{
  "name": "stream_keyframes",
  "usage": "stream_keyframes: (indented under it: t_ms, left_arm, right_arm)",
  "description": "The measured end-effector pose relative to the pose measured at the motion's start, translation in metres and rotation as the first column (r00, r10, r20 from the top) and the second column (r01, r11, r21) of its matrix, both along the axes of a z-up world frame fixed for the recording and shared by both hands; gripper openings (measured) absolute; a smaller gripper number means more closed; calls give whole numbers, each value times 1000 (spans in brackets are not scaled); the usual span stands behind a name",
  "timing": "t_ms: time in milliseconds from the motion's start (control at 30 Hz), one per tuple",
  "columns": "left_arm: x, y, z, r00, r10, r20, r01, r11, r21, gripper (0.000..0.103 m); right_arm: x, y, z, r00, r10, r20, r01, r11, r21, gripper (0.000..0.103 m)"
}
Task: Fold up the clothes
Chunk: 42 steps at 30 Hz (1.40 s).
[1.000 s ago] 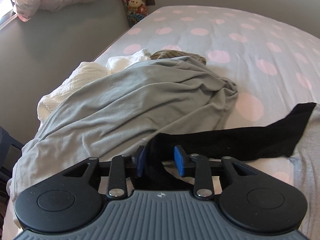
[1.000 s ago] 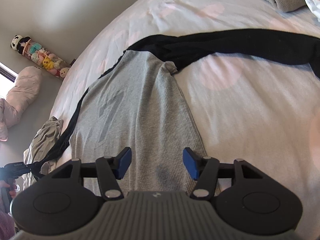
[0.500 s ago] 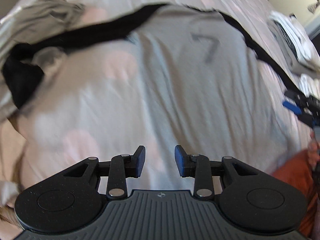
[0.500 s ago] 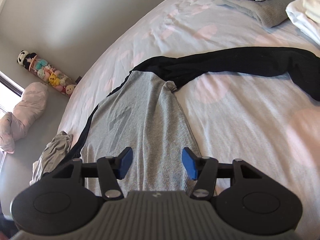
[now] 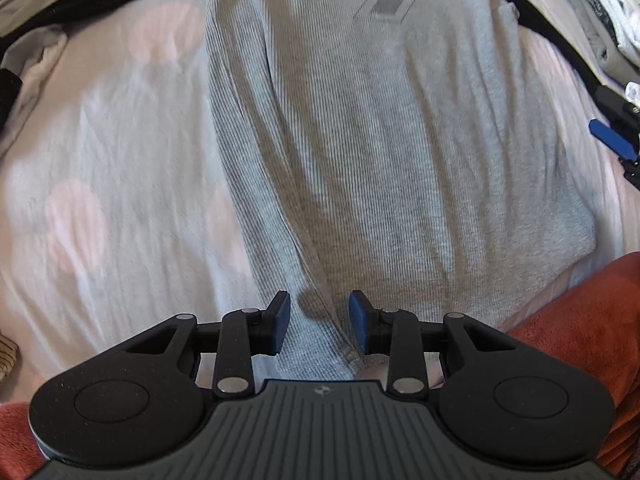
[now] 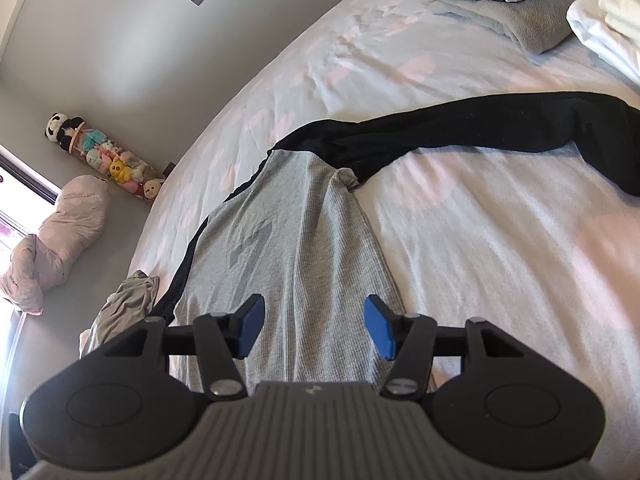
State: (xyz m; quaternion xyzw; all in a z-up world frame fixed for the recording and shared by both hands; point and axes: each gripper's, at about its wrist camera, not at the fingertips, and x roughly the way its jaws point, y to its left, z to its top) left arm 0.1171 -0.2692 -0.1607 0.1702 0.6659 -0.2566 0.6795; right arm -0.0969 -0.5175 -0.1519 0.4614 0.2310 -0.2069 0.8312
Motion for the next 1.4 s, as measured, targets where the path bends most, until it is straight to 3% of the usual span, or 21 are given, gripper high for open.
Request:
stream_keyframes:
  t_ms: [67, 133, 300, 433, 567, 700, 867, 967, 1033, 1167, 1200, 1233, 1400]
  left_arm:
    - [-1, -3, -8, 1000, 0, -5, 0, 1000, 16, 10]
    - [-1, -1, -9, 1000, -2, -1, 2, 1000, 21, 4]
    - [5, 24, 12, 1000, -1, 6, 1, 1000, 4, 2]
    - [16, 51, 23, 1000, 24, 16, -24, 1000, 14, 2]
    - [29, 70, 17, 998, 62, 13, -62, 997, 36, 2]
    - [33, 78, 7, 997, 78, -10, -78, 996, 39, 2]
    - [33, 78, -1, 997, 78, -27, -77, 997, 24, 2]
    - [34, 77, -3, 997, 72, -32, -72, 997, 16, 2]
    - [35, 77, -3, 997, 73, -35, -73, 997, 8, 2]
    - [35, 79, -3, 996, 74, -41, -75, 997, -14, 2]
    - [35, 80, -3, 996, 76, -42, -77, 997, -22, 2]
    - [35, 81, -3, 996, 78, -43, -79, 996, -31, 2]
    - [32, 86, 10, 996, 72, -55, -76, 993, -91, 2]
  right_arm:
    - [0, 0, 0, 1000, 1, 2, -1, 1000, 0, 59]
    - [-1, 0, 1, 1000, 4, 0, -4, 1000, 2, 59]
    - [0, -5, 11, 996, 49, -70, -49, 999, 7, 60]
    - [7, -6, 30, 970, 170, -175, -185, 980, -68, 62]
    - [15, -6, 38, 877, 320, -358, -384, 915, -124, 57]
    - [13, -14, 27, 782, 427, -455, -496, 868, -38, 43]
    - [12, -4, 8, 672, 552, -493, -587, 804, 101, 43]
    - [19, 11, -2, 582, 602, -547, -642, 753, 145, 50]
    - [25, 18, -10, 524, 625, -579, -668, 723, 176, 50]
    - [33, 23, -17, 483, 650, -586, -683, 699, 211, 44]
    - [35, 24, -19, 479, 653, -587, -684, 696, 217, 34]
    - [36, 25, -20, 474, 657, -587, -685, 693, 222, 18]
    - [37, 26, 8, 484, 675, -557, -700, 680, 216, 11]
